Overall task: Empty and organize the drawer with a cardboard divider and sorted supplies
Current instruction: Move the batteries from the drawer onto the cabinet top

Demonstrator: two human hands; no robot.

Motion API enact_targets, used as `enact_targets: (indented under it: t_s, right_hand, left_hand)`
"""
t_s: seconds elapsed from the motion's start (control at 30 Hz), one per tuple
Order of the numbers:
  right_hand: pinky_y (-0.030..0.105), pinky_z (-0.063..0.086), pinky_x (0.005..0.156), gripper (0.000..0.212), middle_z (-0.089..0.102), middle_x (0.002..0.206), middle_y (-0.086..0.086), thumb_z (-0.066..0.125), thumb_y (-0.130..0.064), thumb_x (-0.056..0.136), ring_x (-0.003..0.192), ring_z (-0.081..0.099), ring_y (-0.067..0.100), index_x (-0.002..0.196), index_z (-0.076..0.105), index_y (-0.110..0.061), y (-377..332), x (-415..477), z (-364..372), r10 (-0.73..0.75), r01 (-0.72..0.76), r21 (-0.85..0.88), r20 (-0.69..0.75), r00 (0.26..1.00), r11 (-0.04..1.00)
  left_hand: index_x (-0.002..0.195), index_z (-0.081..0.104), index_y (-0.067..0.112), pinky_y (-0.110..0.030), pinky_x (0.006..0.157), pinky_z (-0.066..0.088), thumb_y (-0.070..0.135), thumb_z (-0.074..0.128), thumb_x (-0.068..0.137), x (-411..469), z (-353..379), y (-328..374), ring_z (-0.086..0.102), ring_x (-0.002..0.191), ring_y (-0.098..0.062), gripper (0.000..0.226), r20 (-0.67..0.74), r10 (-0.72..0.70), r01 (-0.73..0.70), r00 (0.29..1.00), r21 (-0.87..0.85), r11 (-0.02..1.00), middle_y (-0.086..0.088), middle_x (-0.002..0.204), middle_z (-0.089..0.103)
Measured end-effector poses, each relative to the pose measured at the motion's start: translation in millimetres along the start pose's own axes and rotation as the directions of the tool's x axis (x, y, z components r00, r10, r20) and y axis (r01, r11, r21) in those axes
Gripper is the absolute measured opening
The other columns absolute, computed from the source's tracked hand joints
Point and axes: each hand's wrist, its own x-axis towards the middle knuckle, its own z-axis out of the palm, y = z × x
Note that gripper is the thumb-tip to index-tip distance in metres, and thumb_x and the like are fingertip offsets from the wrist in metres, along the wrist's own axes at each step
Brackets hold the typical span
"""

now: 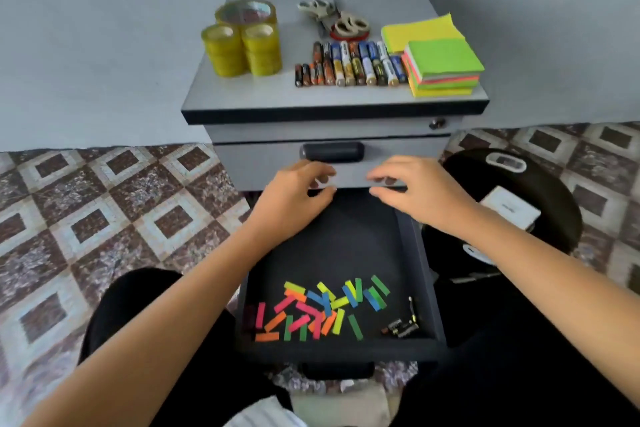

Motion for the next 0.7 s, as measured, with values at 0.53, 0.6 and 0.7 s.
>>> enact_targets:
  t_s: [0.53,0.6,0.7]
  right_hand:
    - [0.034,0.047,0.064,0.018,0.062,0.096,0.015,0.052,-0.004,0.086,0.087,0.062,0.034,0.099,0.065,-0.003,74.4,-78.7,134.7,0.265,0.044,-0.351,0.779,0.569,0.935]
    - [0.034,0.046,0.065,0.019,0.062,0.1,0.014,0.05,-0.003,0.088,0.09,0.062,0.033,0.1,0.064,-0.002,73.0,-79.1,145.4,0.27,0.101,-0.38,0.797,0.54,0.919]
    - [0.033,0.046,0.067,0.02,0.063,0.106,0.011,0.048,-0.004,0.091,0.095,0.062,0.03,0.106,0.061,-0.005,71.9,-80.0,158.4,0.283,0.153,-0.4,0.827,0.486,0.904]
  left_hand:
    - [0.123,0.058,0.015,-0.03,0.09,0.048,0.028,0.051,0.094,-79.2,140.4,-42.1,0.059,0.101,-0.016,0.032,0.672,-0.322,0.297,0.666,0.157,0.942,-0.001,0.116,0.062]
    - [0.123,0.058,0.015,-0.031,0.088,0.049,0.027,0.051,0.094,-80.4,142.2,-44.3,0.06,0.098,-0.016,0.032,0.671,-0.331,0.316,0.664,0.15,0.937,-0.001,0.115,0.062]
    - [0.122,0.058,0.014,-0.034,0.089,0.049,0.026,0.052,0.094,-81.1,143.4,-46.4,0.06,0.097,-0.017,0.032,0.668,-0.338,0.325,0.663,0.15,0.934,-0.001,0.113,0.063]
